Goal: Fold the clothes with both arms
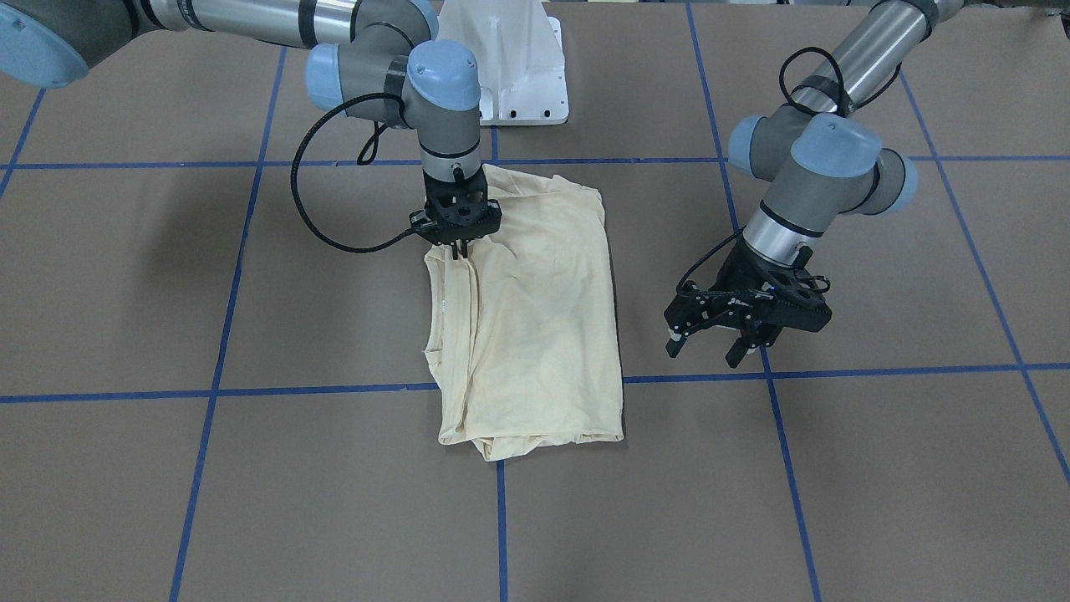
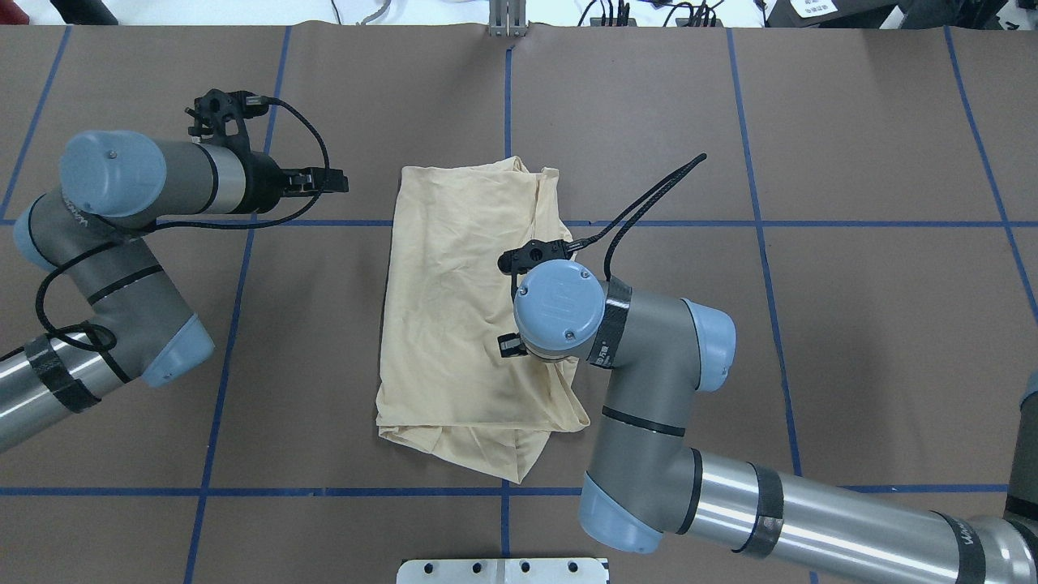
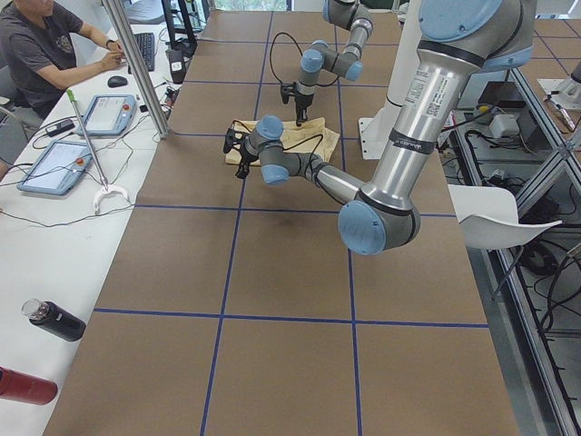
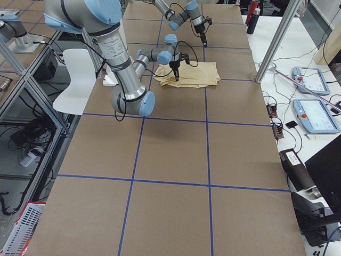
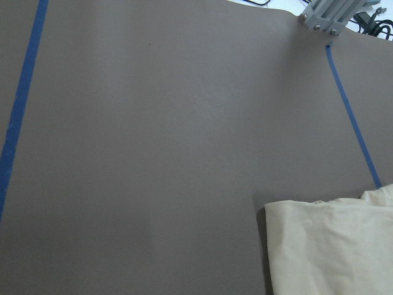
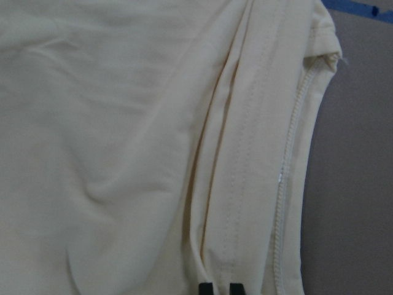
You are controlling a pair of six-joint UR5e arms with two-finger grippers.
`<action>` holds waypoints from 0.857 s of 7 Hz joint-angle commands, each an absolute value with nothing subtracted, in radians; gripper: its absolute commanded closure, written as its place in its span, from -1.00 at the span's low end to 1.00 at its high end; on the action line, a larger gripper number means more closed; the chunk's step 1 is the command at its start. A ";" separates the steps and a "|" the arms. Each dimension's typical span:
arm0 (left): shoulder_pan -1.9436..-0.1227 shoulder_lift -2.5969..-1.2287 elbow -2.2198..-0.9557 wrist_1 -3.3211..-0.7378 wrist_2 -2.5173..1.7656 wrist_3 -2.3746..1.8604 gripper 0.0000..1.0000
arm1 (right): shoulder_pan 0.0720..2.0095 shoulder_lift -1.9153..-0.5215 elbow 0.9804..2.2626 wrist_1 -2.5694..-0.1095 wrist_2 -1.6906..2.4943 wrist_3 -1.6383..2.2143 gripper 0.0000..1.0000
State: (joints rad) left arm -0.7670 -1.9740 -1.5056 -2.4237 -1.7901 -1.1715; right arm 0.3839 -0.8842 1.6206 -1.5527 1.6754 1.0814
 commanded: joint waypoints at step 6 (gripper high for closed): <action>-0.767 -1.977 -1.503 -2.424 -1.790 -1.172 -1.00 | 0.376 -0.896 1.623 -1.552 1.678 1.080 1.00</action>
